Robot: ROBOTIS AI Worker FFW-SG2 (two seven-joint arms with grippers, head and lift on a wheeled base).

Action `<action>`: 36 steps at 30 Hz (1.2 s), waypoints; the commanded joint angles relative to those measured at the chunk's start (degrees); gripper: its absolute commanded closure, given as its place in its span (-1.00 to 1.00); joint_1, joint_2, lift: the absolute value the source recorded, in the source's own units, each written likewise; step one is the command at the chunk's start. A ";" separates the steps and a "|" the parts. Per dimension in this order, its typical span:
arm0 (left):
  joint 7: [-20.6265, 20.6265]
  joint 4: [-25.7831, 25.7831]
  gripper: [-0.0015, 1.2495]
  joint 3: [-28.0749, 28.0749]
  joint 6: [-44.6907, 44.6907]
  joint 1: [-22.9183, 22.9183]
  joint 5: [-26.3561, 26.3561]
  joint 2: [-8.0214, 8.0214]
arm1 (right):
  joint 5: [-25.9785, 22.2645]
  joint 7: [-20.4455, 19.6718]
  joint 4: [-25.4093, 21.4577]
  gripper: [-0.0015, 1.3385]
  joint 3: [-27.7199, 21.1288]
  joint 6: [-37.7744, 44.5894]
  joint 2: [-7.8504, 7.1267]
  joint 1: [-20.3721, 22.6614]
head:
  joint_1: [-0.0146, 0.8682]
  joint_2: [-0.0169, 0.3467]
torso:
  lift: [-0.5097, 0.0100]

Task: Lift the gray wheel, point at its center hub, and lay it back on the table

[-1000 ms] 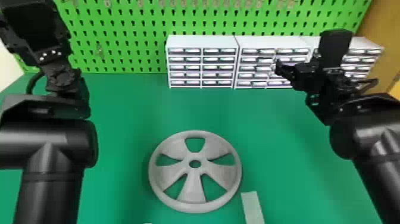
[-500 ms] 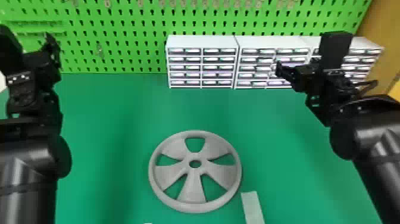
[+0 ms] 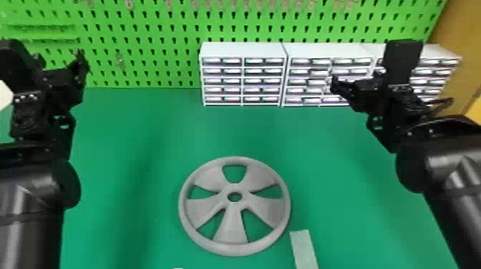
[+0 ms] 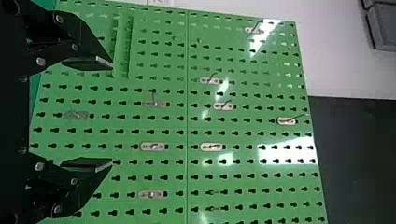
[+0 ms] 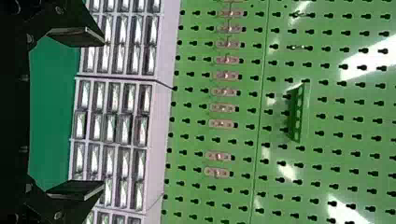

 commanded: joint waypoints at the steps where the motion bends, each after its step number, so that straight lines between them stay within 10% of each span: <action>1: -0.04 1.11 -0.18 -0.34 -0.49 -0.13 0.81 0.01 | -0.12 0.03 0.00 -0.68 -0.09 0.00 0.10 0.29 | 0.60 -0.64 | 0.59; 36: -0.92 4.98 -0.18 -5.52 -1.80 -0.92 2.04 0.01 | 2.42 0.03 1.85 -0.67 0.17 -3.60 2.20 1.53 | 0.60 -0.64 | 0.59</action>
